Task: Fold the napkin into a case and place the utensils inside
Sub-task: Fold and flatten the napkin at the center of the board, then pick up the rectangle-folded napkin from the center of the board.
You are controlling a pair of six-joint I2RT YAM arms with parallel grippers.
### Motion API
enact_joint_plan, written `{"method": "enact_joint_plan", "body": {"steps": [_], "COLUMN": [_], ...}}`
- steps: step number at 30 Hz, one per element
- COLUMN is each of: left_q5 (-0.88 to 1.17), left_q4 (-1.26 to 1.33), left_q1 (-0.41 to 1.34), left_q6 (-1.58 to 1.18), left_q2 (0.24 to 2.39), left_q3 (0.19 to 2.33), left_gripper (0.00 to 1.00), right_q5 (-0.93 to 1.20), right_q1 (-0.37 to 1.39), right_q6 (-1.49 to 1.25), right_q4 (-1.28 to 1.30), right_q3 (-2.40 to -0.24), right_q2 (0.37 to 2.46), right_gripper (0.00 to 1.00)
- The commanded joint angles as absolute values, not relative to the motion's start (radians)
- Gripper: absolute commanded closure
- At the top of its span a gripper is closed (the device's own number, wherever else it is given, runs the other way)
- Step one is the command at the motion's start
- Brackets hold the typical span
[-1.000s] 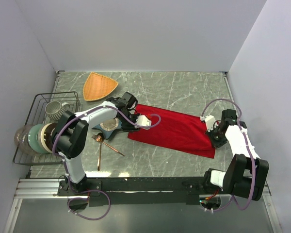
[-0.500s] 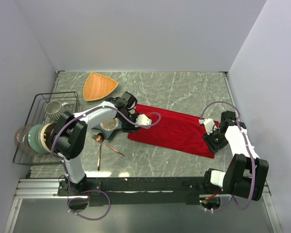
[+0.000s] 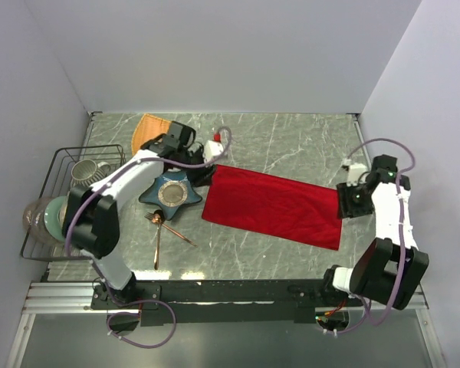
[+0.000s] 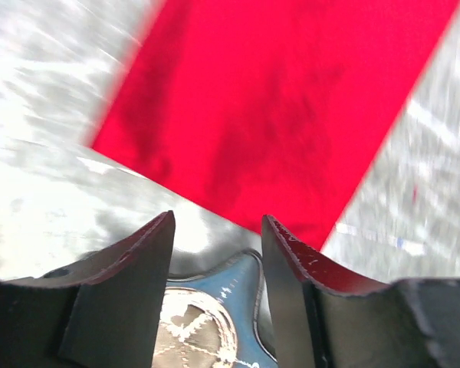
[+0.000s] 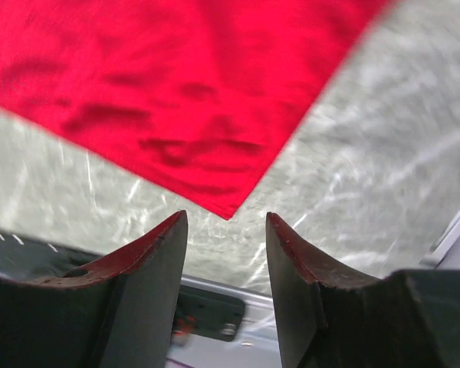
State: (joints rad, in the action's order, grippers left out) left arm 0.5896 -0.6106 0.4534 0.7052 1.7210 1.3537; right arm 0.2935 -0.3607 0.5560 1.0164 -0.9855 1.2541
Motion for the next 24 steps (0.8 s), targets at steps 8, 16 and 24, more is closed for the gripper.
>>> {"method": "enact_joint_plan", "body": {"steps": [8, 16, 24], "left_q5": [0.646, 0.710, 0.703], "left_q4": [-0.285, -0.396, -0.397], "left_q1": [0.445, 0.457, 0.459], "left_q6": [0.397, 0.526, 0.517], "left_q2": [1.528, 1.543, 1.513], "left_q3": [1.253, 1.203, 1.152], "left_gripper": [0.42, 0.48, 0.47], "right_q5": [0.374, 0.324, 0.279], "right_q1": [-0.591, -0.595, -0.595], "right_q6": [0.172, 0.103, 0.060], "right_q4": [1.065, 1.010, 0.876], "right_q3": [-1.160, -1.131, -1.035], "right_q2": [1.534, 1.666, 1.723], "right_gripper": [0.64, 0.69, 0.69]}}
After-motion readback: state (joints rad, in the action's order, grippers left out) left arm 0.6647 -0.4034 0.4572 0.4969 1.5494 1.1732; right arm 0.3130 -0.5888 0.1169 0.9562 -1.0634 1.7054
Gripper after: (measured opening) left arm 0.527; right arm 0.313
